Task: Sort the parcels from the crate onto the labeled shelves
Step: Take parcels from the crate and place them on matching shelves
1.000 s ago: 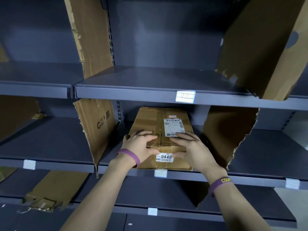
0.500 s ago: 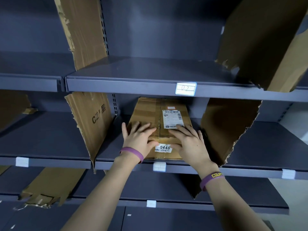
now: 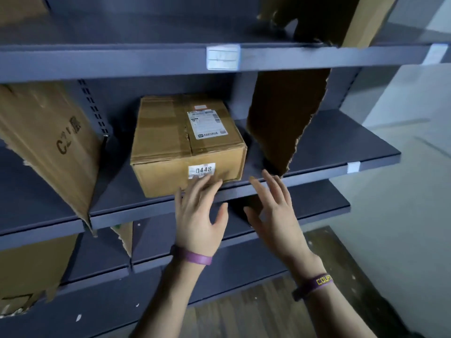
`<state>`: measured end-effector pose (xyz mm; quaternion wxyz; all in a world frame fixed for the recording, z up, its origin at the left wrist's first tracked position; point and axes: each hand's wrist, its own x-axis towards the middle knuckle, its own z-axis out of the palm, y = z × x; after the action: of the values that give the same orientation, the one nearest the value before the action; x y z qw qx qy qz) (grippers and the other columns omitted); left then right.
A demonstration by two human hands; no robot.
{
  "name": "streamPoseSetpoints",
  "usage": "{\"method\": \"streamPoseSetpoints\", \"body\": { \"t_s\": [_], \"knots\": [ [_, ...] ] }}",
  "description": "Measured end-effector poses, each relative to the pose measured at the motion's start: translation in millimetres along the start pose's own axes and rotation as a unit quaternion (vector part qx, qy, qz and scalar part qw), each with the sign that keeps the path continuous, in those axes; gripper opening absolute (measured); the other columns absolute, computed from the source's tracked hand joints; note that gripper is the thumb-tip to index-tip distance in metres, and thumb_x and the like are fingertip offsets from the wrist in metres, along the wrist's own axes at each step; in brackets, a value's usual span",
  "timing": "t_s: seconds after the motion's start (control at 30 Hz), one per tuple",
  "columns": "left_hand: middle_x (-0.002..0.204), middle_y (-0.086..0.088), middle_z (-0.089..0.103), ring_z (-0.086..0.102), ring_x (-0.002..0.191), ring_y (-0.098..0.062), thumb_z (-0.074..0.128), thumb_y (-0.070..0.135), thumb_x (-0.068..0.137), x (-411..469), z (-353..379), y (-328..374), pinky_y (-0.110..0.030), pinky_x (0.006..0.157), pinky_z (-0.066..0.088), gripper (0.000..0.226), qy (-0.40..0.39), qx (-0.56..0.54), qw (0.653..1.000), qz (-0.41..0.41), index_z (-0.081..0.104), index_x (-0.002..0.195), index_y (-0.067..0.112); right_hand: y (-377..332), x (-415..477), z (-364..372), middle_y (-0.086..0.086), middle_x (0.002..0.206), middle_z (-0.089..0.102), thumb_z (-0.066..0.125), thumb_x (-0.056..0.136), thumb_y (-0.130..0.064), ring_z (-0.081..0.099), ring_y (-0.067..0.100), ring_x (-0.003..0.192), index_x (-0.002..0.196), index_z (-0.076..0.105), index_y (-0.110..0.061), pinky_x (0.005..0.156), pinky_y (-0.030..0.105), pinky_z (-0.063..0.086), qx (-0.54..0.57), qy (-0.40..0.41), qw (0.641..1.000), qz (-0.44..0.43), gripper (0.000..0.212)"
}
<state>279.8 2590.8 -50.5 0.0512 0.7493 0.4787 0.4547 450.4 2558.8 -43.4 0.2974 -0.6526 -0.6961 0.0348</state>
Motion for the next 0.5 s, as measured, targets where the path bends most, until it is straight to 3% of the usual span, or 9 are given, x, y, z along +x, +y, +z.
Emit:
{"method": "streamPoseSetpoints", "body": {
  "t_s": [0.3, 0.4, 0.5],
  "knots": [
    [0.126, -0.009, 0.061, 0.057, 0.119, -0.030, 0.054, 0.032, 0.081, -49.3, 69.6, 67.4, -0.057, 0.091, 0.045, 0.046, -0.180, -0.120, 0.976, 0.022, 0.059, 0.124, 0.016, 57.3, -88.6, -37.2, 0.005, 0.159, 0.023, 0.065, 0.091, -0.027, 0.018, 0.030, 0.147, 0.149, 0.034, -0.025, 0.117, 0.042, 0.021, -0.034, 0.002, 0.986, 0.166, 0.066],
    [0.126, -0.006, 0.062, 0.056, 0.119, -0.019, 0.059, 0.031, 0.083, -62.0, 93.4, 110.6, -0.046, 0.097, 0.047, 0.048, -0.250, -0.191, 0.949, 0.008, 0.058, 0.127, 0.011, 86.1, -130.1, -60.7, 0.007, 0.158, 0.024, 0.064, 0.091, -0.026, 0.018, 0.030, 0.145, 0.149, 0.033, -0.023, 0.118, 0.039, 0.019, -0.023, 0.014, 0.969, 0.245, 0.066],
    [0.136, 0.001, 0.052, 0.046, 0.126, -0.009, 0.065, 0.023, 0.087, -90.1, 114.4, 164.0, -0.026, 0.106, 0.037, 0.054, -0.380, -0.208, 0.901, -0.022, 0.048, 0.137, 0.018, 115.4, -189.1, -85.6, 0.010, 0.158, 0.022, 0.063, 0.091, -0.026, 0.015, 0.031, 0.146, 0.150, 0.031, -0.019, 0.120, 0.037, 0.014, -0.025, 0.011, 0.945, 0.326, 0.067]
  ]
}}
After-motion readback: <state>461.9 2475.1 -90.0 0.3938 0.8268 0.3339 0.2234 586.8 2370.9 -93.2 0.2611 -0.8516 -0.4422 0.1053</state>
